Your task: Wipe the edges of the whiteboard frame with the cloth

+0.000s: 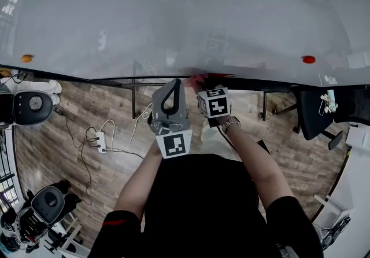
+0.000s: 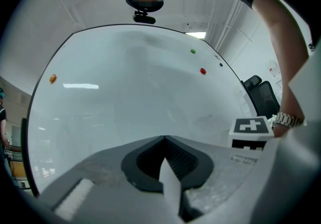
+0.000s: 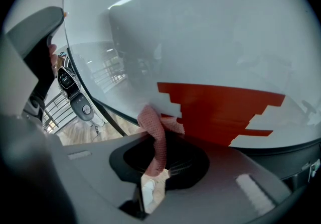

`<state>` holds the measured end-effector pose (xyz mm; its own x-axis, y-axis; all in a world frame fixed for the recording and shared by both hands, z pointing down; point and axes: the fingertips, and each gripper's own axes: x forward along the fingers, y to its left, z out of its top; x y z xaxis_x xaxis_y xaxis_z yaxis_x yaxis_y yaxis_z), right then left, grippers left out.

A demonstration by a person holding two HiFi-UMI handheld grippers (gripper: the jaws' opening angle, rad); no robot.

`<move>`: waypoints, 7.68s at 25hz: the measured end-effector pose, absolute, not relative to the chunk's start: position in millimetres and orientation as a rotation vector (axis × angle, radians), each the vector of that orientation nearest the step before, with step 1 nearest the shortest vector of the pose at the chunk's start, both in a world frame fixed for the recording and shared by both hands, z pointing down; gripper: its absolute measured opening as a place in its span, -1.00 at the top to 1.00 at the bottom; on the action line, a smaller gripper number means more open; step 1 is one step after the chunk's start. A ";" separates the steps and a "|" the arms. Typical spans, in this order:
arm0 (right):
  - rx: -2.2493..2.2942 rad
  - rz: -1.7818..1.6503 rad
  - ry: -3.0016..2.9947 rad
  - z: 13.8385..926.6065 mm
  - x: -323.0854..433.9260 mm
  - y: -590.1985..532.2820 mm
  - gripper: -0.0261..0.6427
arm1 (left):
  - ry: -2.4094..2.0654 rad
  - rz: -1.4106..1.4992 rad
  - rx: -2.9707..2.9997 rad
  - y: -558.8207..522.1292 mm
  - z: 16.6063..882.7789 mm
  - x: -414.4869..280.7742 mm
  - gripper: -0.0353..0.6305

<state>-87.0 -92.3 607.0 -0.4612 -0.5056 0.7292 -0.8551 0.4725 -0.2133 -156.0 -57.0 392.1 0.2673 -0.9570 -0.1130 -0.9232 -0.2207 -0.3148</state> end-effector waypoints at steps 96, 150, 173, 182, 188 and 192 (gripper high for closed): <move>1.031 0.749 -2.184 613.9 65.3 -102.5 0.76 | 1.789 -0.184 -2.169 -64.2 405.0 1.7 0.90; 1.191 0.798 -2.050 617.0 116.5 -105.7 0.74 | 1.595 -0.099 -2.353 -75.9 401.6 30.3 0.90; 1.011 0.779 -2.097 611.2 126.6 -103.1 0.74 | 1.677 -0.163 -2.278 -83.1 398.3 79.2 0.90; 0.962 0.771 -2.117 610.0 131.6 -101.2 0.75 | 1.701 -0.186 -2.253 -85.9 399.8 88.9 0.90; 0.939 0.757 -2.124 611.0 134.7 -100.8 0.75 | 1.718 -0.186 -2.243 -89.2 400.5 96.4 0.90; 0.925 0.754 -2.128 610.8 139.7 -100.9 0.75 | 1.729 -0.185 -2.231 -91.1 399.1 101.0 0.90</move>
